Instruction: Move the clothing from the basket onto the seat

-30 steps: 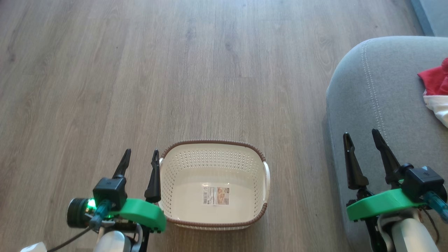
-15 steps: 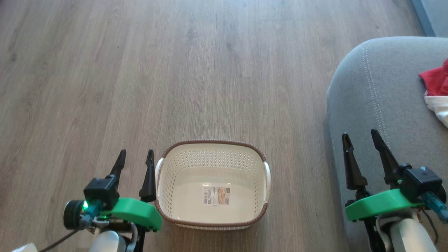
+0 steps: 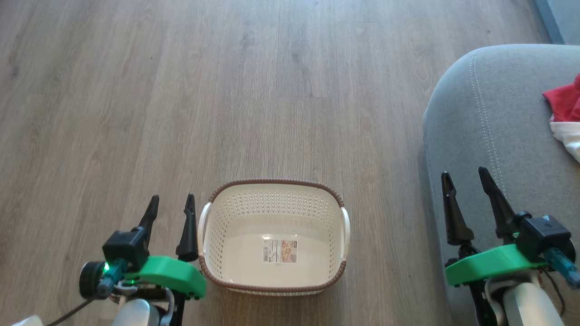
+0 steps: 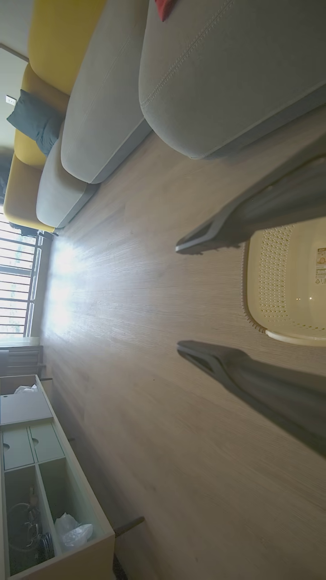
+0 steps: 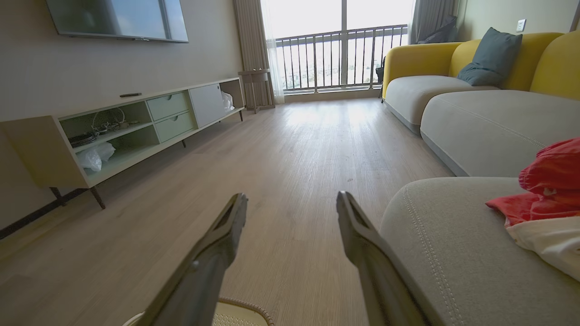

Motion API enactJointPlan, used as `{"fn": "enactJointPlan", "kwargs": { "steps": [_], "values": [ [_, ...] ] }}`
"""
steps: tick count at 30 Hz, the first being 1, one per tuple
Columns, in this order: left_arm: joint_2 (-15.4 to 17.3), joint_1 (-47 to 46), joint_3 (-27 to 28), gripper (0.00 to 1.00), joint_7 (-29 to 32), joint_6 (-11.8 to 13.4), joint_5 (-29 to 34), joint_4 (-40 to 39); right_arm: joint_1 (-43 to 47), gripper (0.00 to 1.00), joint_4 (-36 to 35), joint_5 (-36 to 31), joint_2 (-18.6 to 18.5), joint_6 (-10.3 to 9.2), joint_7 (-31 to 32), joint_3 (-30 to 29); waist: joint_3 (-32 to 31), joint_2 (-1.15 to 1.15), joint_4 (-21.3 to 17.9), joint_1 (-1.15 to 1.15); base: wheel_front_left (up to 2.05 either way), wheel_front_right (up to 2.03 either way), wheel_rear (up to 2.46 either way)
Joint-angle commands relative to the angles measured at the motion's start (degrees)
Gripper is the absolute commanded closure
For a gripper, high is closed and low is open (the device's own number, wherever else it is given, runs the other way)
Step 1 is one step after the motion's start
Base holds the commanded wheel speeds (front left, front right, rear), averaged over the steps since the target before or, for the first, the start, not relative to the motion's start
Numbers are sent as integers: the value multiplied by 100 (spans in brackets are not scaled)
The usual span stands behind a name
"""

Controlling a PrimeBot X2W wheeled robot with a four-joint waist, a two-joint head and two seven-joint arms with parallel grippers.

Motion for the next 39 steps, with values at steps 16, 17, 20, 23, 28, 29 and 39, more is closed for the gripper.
{"fn": "enactJointPlan", "kwargs": {
  "steps": [16,17,20,23,28,29,39],
  "values": [
    [-1,115,37,100,25,-33,-166,402,113,100,377,76,22,0,20,27,26,0,2,0,0,0,0],
    [-1,111,49,100,42,-42,-229,401,111,100,377,144,21,0,33,26,22,0,-2,0,0,0,0],
    [0,101,83,100,93,-71,-416,398,97,100,388,351,14,0,76,20,13,0,-11,0,0,0,0],
    [0,90,118,100,144,-100,-603,393,80,100,402,557,8,0,120,13,4,0,-21,0,0,0,0],
    [1,74,176,100,229,-147,-913,384,52,100,424,896,1,0,191,2,-11,0,-38,0,0,0,0],
    [1,70,187,100,246,-157,-975,382,47,100,428,963,0,0,206,0,-14,0,-41,0,0,0,0],
    [3,34,314,100,432,-262,-1655,362,-8,100,470,1699,-10,0,367,-31,-48,0,-77,0,0,0,0]
  ]
}}
